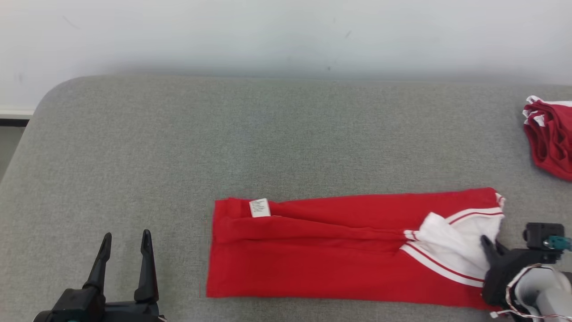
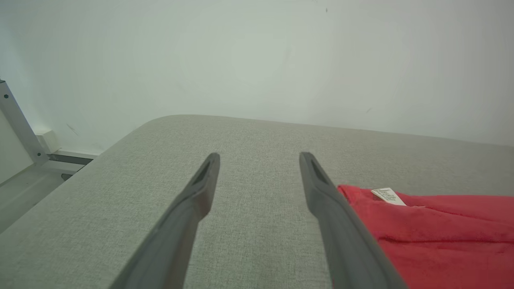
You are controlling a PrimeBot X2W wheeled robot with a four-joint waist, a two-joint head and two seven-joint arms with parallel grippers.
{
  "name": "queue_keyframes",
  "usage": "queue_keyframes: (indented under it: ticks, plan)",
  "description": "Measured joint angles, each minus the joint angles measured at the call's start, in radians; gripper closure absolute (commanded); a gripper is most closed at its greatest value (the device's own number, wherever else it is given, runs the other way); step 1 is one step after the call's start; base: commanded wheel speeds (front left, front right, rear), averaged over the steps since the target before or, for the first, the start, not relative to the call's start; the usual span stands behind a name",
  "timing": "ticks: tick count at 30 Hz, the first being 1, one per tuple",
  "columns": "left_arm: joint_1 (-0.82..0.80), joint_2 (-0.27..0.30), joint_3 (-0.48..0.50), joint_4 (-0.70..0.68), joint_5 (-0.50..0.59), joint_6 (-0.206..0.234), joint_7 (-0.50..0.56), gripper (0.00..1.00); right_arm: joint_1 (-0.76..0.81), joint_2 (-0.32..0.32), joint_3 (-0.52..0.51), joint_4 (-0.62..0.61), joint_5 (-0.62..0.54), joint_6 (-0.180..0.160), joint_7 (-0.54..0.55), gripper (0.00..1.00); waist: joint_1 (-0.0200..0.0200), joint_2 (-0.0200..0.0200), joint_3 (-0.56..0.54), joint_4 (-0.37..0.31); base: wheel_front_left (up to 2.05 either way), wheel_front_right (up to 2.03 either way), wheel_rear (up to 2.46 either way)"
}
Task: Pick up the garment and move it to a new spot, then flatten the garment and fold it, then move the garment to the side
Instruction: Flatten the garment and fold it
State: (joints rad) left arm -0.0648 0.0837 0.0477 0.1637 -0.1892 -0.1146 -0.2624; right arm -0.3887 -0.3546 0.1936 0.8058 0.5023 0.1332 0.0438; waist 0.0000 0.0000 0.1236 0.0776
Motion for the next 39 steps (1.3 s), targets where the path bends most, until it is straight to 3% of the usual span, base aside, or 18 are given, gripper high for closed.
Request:
queue_keyframes:
  ticks: [10, 14, 18, 30, 39]
  plan:
    - [0.023, -0.012, 0.017, 0.000, 0.019, -0.009, 0.000, 0.00, 0.007, -0.156, -0.039, 0.059, 0.029, -0.001, -0.060, 1.00, 0.0000, 0.0000, -0.041, -0.039, 0.00, 0.00, 0.00]
    - [0.040, -0.015, 0.032, -0.005, 0.022, -0.009, 0.000, 0.00, 0.008, -0.175, -0.043, 0.034, 0.007, -0.001, -0.069, 1.00, 0.0000, 0.0000, -0.053, -0.060, 0.00, 0.00, 0.00]
    - [0.048, -0.018, 0.041, -0.006, 0.022, -0.010, 0.000, 0.00, 0.008, -0.157, -0.026, -0.050, -0.011, -0.001, -0.055, 1.00, 0.0000, 0.0000, -0.060, -0.085, 0.00, 0.00, 0.00]
    - [0.043, -0.024, 0.041, 0.005, 0.027, -0.014, 0.000, 0.00, 0.100, -0.013, 0.067, -0.537, -0.013, -0.001, 0.077, 1.00, 0.0000, 0.0000, -0.065, -0.102, 0.00, 0.00, 0.00]
    - [0.026, -0.027, 0.022, 0.024, 0.027, -0.015, 0.000, 0.00, 0.121, 0.106, 0.166, -0.680, -0.027, -0.001, 0.138, 1.00, 0.0000, 0.0000, -0.060, -0.059, 0.00, 0.00, 0.00]
